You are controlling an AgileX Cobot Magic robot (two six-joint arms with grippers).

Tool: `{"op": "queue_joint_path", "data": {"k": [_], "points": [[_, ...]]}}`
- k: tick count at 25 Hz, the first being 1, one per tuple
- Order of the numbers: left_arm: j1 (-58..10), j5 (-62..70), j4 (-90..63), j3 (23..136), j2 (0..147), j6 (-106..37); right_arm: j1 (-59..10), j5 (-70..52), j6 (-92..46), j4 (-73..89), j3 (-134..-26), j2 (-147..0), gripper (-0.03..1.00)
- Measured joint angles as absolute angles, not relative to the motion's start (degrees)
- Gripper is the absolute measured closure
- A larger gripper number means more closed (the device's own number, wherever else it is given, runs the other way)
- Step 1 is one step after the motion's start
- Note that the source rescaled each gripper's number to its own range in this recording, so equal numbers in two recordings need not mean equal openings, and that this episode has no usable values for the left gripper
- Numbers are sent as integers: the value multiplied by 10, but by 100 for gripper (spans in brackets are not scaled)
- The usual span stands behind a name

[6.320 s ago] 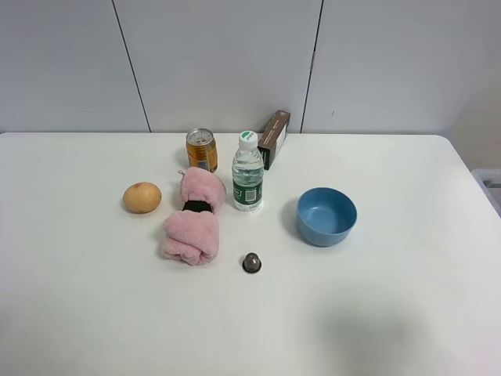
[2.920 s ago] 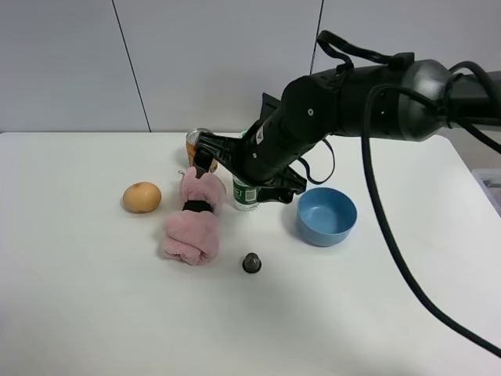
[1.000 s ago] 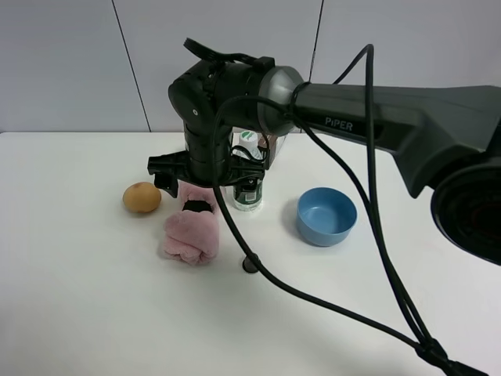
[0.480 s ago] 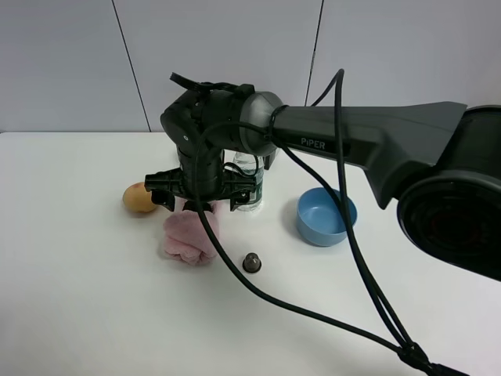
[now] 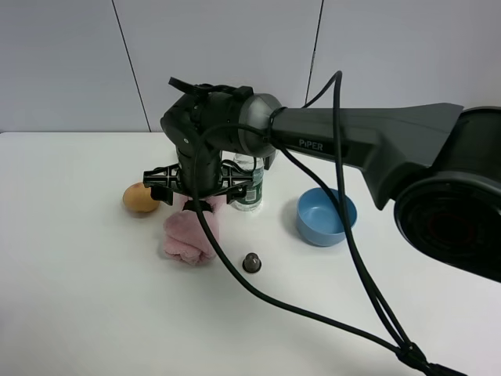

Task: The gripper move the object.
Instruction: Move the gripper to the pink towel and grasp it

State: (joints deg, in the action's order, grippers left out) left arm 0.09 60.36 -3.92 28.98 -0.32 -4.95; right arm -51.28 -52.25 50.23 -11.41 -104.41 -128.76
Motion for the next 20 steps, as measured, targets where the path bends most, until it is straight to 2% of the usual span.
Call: {"op": "queue_joint_path", "data": {"k": [20], "points": [[1, 604, -39, 290, -3, -49, -518, -523, 485, -74, -1044, -1304, 9]]}}
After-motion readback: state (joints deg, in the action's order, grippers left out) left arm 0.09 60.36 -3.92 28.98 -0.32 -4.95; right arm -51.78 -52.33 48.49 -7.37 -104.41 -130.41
